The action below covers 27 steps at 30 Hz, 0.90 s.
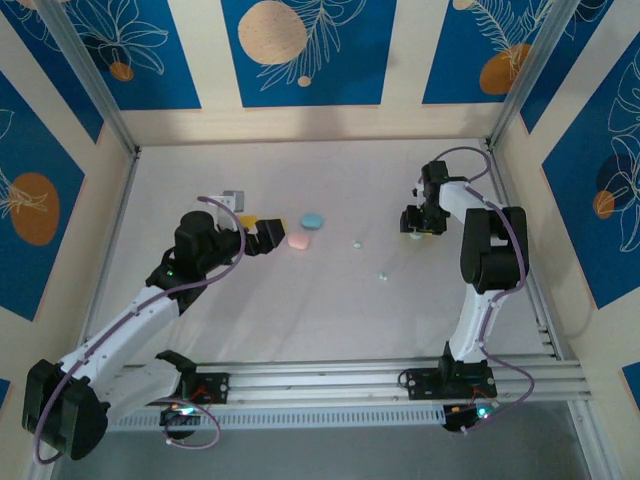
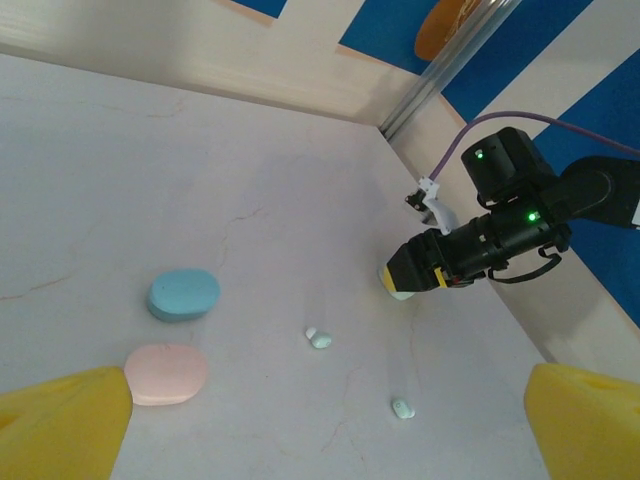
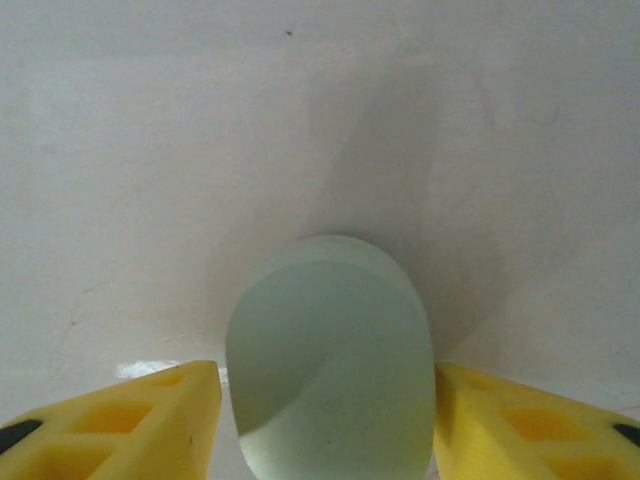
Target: Insert wireless bluetooth earbuds into charging case
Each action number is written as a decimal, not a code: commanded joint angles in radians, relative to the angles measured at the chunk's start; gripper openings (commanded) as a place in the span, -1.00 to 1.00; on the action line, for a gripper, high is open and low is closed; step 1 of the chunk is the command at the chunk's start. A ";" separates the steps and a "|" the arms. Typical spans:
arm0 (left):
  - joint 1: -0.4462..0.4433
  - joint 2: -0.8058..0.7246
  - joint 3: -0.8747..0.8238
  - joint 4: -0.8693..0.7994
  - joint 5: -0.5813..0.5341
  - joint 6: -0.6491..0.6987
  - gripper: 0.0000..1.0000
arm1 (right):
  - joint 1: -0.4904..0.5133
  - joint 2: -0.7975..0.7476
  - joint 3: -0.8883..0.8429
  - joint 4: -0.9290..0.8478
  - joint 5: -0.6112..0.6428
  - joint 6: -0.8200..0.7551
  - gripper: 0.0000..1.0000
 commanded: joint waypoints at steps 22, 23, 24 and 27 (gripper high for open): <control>0.003 0.021 0.045 0.019 0.030 -0.017 1.00 | 0.031 0.061 0.044 0.000 0.057 -0.037 -0.03; 0.003 0.022 0.044 0.020 0.032 -0.017 1.00 | 0.035 0.055 0.043 0.002 0.057 -0.033 -0.08; 0.004 0.023 0.044 0.021 0.033 -0.020 1.00 | 0.039 0.045 0.039 0.007 0.055 -0.030 -0.12; 0.003 0.029 0.047 0.015 0.040 -0.018 1.00 | 0.061 -0.006 0.015 0.033 0.037 -0.026 -0.27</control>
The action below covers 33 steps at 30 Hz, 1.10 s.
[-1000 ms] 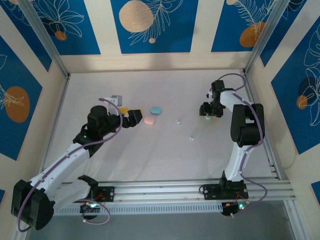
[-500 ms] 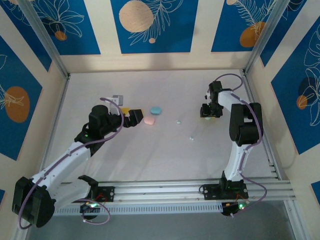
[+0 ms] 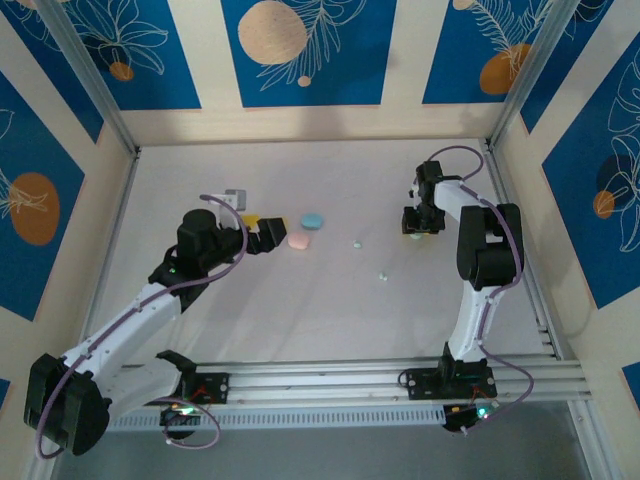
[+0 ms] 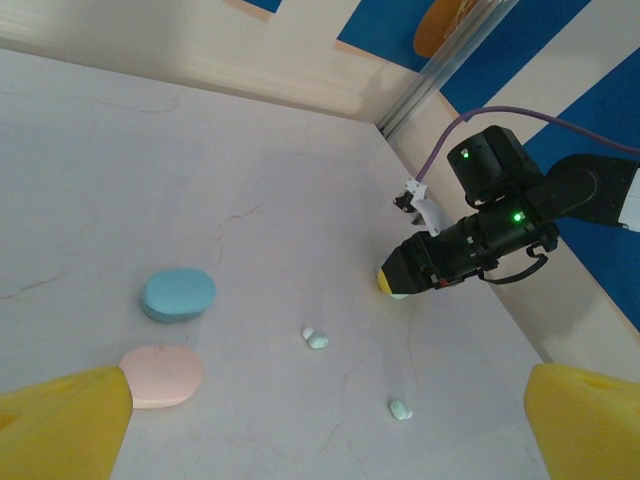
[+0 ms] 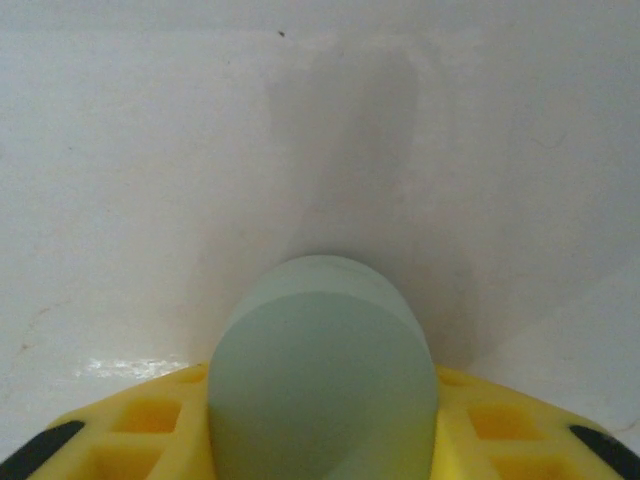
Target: Insert wireless bluetooth earbuds into charging case
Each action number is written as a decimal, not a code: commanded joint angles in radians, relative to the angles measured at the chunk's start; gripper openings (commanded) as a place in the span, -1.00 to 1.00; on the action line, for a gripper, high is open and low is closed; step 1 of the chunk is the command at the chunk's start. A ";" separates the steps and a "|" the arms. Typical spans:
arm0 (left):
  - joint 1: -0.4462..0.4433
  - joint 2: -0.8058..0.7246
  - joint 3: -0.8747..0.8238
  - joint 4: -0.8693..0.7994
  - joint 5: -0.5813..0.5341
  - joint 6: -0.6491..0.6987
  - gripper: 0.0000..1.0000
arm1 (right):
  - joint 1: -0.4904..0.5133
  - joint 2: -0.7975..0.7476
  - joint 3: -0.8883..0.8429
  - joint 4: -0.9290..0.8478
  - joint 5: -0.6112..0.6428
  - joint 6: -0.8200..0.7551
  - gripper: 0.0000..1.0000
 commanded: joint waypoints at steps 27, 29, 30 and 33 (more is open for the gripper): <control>-0.111 0.221 0.241 0.048 0.276 -0.024 0.68 | 0.485 -0.832 -0.477 0.532 -0.454 -0.369 -0.37; -0.132 0.241 0.260 0.048 0.296 -0.016 0.65 | 0.488 -0.835 -0.477 0.531 -0.454 -0.364 -0.37; -0.142 0.250 0.268 0.044 0.299 -0.011 0.65 | 0.488 -0.835 -0.476 0.528 -0.455 -0.363 -0.37; -0.166 0.278 0.288 0.021 0.274 -0.005 0.58 | 0.494 -0.836 -0.476 0.529 -0.460 -0.358 -0.37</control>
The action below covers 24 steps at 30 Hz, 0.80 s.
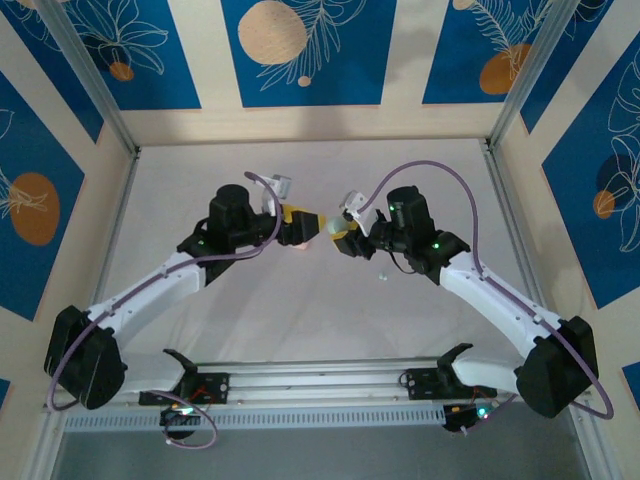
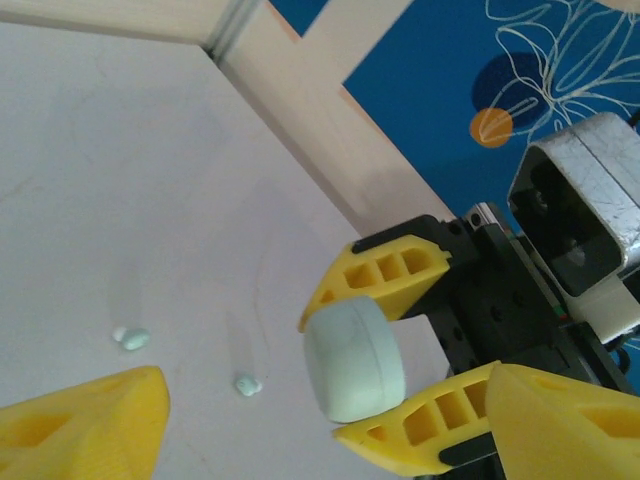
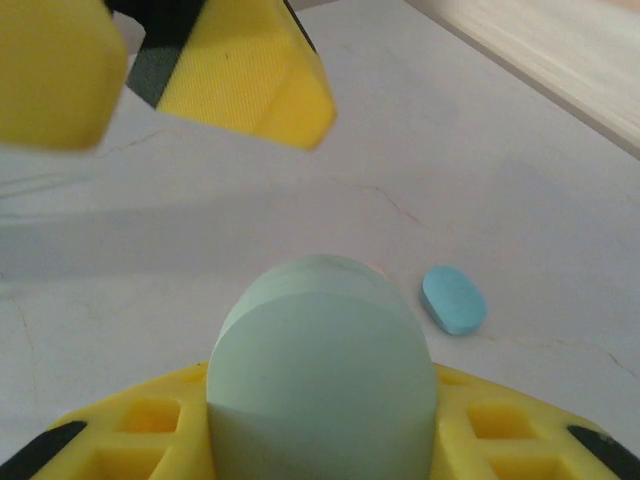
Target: Insert wireless bluetooth earbuds into charging case
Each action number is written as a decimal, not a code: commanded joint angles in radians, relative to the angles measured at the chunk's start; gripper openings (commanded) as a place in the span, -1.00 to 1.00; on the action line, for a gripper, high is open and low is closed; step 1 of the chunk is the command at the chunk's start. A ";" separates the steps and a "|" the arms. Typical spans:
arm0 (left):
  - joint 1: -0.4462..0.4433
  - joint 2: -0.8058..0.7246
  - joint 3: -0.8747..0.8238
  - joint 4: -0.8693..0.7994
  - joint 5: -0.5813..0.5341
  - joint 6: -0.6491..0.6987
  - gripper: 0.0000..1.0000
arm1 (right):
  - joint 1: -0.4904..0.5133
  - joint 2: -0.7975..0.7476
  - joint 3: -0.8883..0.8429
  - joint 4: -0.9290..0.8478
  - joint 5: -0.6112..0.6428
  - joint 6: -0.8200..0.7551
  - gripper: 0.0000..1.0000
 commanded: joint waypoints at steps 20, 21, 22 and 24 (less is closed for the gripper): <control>-0.072 0.153 0.131 -0.054 0.029 -0.030 -0.23 | 0.058 0.013 -0.003 0.051 0.122 -0.053 -0.32; -0.072 0.150 0.130 -0.054 0.019 -0.035 -0.33 | 0.062 0.012 -0.003 0.047 0.129 -0.060 -0.30; -0.071 0.147 0.128 -0.052 0.010 -0.044 -0.44 | 0.064 0.008 -0.004 0.046 0.133 -0.064 -0.27; -0.071 0.139 0.127 -0.041 0.002 -0.068 -0.57 | 0.065 -0.007 -0.012 0.061 0.148 -0.061 -0.19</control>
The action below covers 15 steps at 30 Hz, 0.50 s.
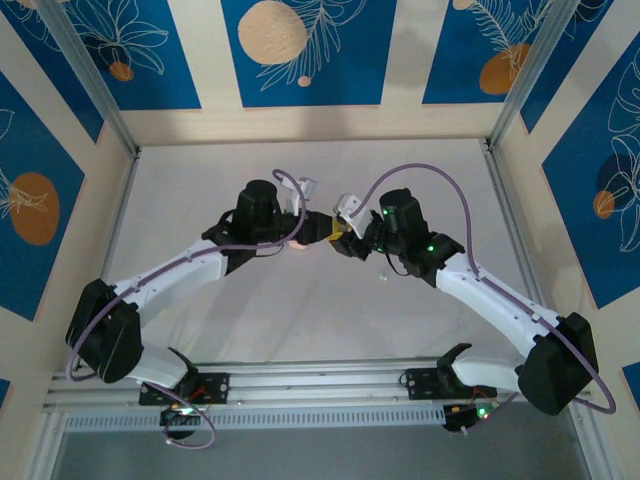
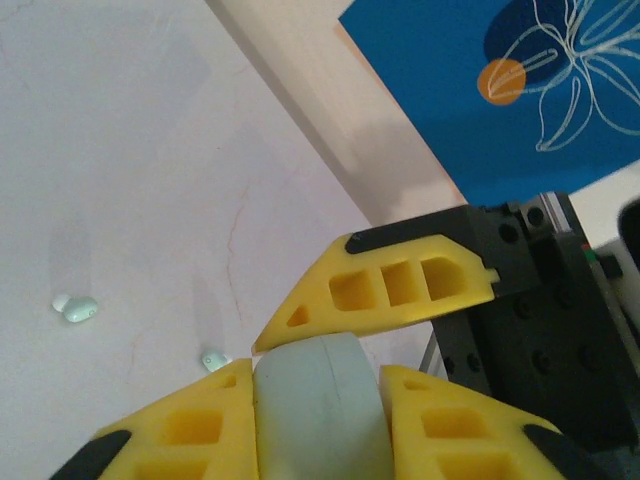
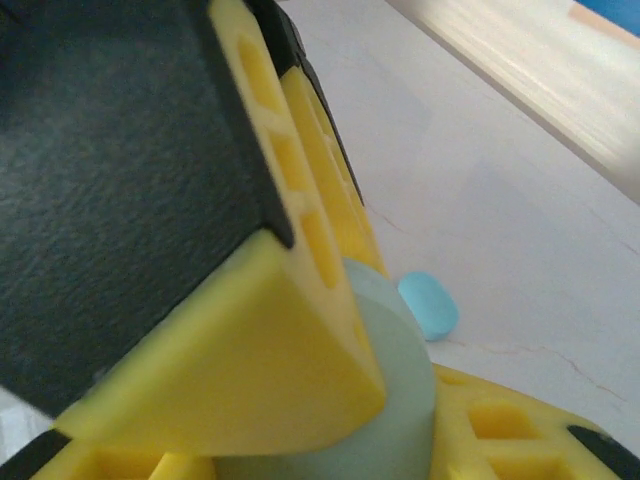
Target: Insert wireless bluetooth earbuds into charging case
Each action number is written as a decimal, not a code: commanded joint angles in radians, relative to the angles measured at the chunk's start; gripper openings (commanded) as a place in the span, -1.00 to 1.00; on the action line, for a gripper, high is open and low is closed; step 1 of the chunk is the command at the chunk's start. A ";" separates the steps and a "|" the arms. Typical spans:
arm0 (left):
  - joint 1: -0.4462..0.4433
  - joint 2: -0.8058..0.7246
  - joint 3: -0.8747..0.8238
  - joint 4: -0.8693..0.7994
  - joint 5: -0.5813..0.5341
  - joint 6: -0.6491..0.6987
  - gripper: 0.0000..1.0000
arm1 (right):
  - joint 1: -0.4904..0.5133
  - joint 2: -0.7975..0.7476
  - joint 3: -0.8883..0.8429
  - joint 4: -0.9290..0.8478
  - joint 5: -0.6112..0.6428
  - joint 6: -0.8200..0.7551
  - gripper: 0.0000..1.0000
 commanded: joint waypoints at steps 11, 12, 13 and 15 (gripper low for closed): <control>-0.004 -0.111 -0.032 0.195 -0.091 -0.334 -0.72 | -0.193 -0.180 -0.209 0.354 -0.325 -0.008 0.27; -0.005 -0.111 -0.035 0.214 -0.092 -0.361 -0.72 | -0.222 -0.176 -0.204 0.357 -0.382 0.002 0.27; -0.005 -0.110 -0.035 0.235 -0.089 -0.387 -0.72 | -0.246 -0.174 -0.198 0.363 -0.435 0.004 0.27; -0.005 -0.101 -0.028 0.271 -0.075 -0.429 -0.72 | -0.256 -0.166 -0.198 0.420 -0.437 0.017 0.28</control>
